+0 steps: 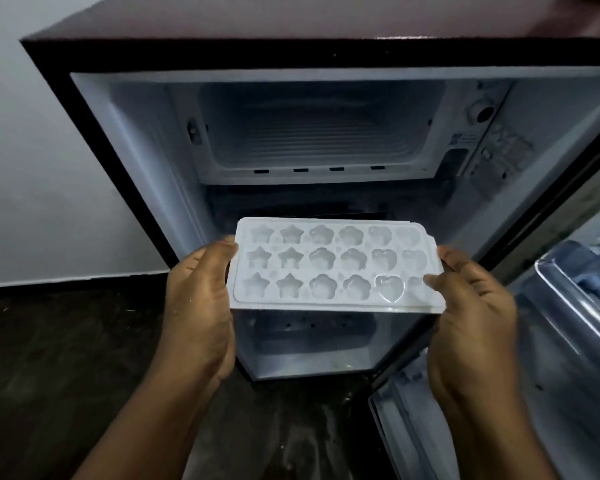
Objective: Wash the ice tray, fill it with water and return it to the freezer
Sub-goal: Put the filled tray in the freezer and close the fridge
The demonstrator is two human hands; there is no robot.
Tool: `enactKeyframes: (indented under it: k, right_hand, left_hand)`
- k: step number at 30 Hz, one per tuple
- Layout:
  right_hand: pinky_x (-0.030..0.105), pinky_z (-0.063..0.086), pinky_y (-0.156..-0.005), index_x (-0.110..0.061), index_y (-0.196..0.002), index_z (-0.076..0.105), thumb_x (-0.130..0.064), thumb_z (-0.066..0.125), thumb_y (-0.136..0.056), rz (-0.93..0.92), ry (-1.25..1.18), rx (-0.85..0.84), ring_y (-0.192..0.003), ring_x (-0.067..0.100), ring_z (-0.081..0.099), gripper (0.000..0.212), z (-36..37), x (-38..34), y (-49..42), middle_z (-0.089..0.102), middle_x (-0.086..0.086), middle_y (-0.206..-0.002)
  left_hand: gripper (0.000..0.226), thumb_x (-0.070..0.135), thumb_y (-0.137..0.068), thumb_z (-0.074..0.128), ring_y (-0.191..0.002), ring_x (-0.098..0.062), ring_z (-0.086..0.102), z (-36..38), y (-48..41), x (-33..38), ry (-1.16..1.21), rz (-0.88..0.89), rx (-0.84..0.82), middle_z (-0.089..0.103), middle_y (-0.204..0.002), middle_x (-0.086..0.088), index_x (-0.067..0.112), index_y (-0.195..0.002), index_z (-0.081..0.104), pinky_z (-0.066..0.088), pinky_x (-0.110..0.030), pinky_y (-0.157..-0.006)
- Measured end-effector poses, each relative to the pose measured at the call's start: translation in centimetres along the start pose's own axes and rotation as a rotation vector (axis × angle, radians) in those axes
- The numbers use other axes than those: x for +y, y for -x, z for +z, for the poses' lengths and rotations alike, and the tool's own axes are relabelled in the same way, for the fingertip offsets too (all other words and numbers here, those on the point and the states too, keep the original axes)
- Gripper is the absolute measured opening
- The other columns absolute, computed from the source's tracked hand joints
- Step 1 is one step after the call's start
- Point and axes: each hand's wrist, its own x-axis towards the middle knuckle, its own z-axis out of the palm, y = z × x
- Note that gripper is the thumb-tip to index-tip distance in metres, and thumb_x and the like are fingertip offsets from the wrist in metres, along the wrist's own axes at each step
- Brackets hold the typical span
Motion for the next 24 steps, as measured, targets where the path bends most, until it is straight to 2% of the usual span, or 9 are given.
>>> enactKeyframes:
  k: [3, 6, 9, 12, 15, 17, 19, 21, 24]
  right_hand:
    - [0.055, 0.05, -0.109, -0.001, -0.131, 0.066, -0.003, 0.063, -0.086, -0.027, -0.027, 0.005, -0.115, 0.03, 0.071, 0.045, 1.6, 0.6, -3.1, 0.075, 0.008, -0.12]
    - [0.044, 0.049, -0.109, -0.008, -0.124, 0.072, -0.018, 0.065, -0.074, -0.094, 0.009, 0.009, -0.119, 0.024, 0.066, 0.051, 3.5, 0.2, -5.5, 0.073, 0.007, -0.126]
    - [0.033, 0.051, -0.089, -0.014, -0.092, 0.077, -0.013, 0.063, -0.08, -0.172, 0.04, -0.046, -0.096, 0.018, 0.066, 0.019, 5.5, -0.4, -7.9, 0.072, -0.004, -0.094]
    - [0.018, 0.045, -0.072, -0.001, -0.095, 0.069, -0.011, 0.063, -0.084, -0.231, 0.091, -0.058, -0.08, 0.009, 0.056, 0.016, 7.4, -1.0, -10.4, 0.058, -0.005, -0.086]
    - [0.02, 0.04, -0.064, 0.011, -0.1, 0.06, -0.008, 0.059, -0.087, -0.25, 0.129, -0.096, -0.078, 0.011, 0.048, 0.023, 9.2, -1.4, -12.3, 0.05, 0.006, -0.092]
    - [0.028, 0.037, -0.065, 0.006, -0.092, 0.057, -0.003, 0.056, -0.089, -0.246, 0.158, -0.101, -0.074, 0.013, 0.044, 0.01, 10.1, -1.5, -13.1, 0.045, 0.008, -0.087]
    - [0.028, 0.025, -0.059, -0.001, -0.076, 0.041, -0.001, 0.055, -0.087, -0.252, 0.189, -0.104, -0.063, 0.013, 0.033, 0.018, 11.1, -1.4, -14.0, 0.032, 0.006, -0.076]
    - [0.027, 0.021, -0.052, -0.014, -0.07, 0.027, -0.002, 0.054, -0.088, -0.274, 0.245, -0.106, -0.053, 0.01, 0.025, 0.035, 11.9, -1.2, -15.1, 0.025, -0.001, -0.066]
    - [0.022, 0.023, -0.044, -0.023, -0.068, 0.026, -0.011, 0.056, -0.092, -0.265, 0.365, -0.058, -0.048, 0.007, 0.027, 0.041, 12.9, -1.0, -16.5, 0.029, -0.006, -0.064]
  left_hand:
    - [0.041, 0.009, -0.106, 0.05, -0.061, -0.007, 0.074, 1.0, -2.1, 0.2, 0.012, 0.036, -0.057, 0.077, -0.067, 0.002, 0.012, -0.073, 0.073, 0.055, -0.018, -0.052]
    - [0.06, 0.01, -0.108, 0.045, -0.061, -0.007, 0.074, 2.1, -4.6, 0.6, 0.018, 0.089, -0.084, 0.076, -0.066, 0.004, 0.017, -0.056, 0.076, 0.055, -0.018, -0.054]
    - [0.046, 0.015, -0.107, 0.047, -0.064, -0.011, 0.074, 3.3, -7.1, 1.3, 0.024, 0.146, -0.076, 0.075, -0.068, 0.002, 0.015, -0.069, 0.071, 0.058, -0.024, -0.056]
    - [0.049, 0.025, -0.108, 0.047, -0.07, -0.016, 0.074, 4.2, -9.6, 2.1, 0.029, 0.174, -0.099, 0.073, -0.072, 0.0, 0.021, -0.066, 0.073, 0.059, -0.03, -0.067]
    - [0.056, 0.027, -0.108, 0.045, -0.075, -0.018, 0.074, 5.2, -11.5, 2.7, 0.002, 0.19, -0.162, 0.073, -0.075, 0.002, 0.026, -0.06, 0.075, 0.058, -0.033, -0.072]
    - [0.045, 0.025, -0.104, 0.048, -0.076, -0.02, 0.07, 5.6, -13.1, 2.7, -0.029, 0.185, -0.153, 0.07, -0.076, -0.001, 0.024, -0.066, 0.07, 0.054, -0.035, -0.074]
    - [0.019, 0.026, -0.095, 0.055, -0.084, -0.028, 0.068, 5.8, -14.3, 2.8, -0.079, 0.196, -0.133, 0.067, -0.088, -0.013, 0.015, -0.085, 0.067, 0.053, -0.043, -0.081]
    - [0.022, 0.027, -0.085, 0.06, -0.097, -0.03, 0.071, 6.0, -15.4, 2.7, -0.162, 0.211, -0.117, 0.068, -0.1, -0.019, 0.012, -0.1, 0.067, 0.058, -0.044, -0.089]
    - [0.029, 0.017, -0.072, 0.056, -0.084, -0.016, 0.061, 6.8, -16.0, 2.8, -0.247, 0.209, -0.083, 0.059, -0.093, -0.004, 0.02, -0.1, 0.06, 0.05, -0.031, -0.075]
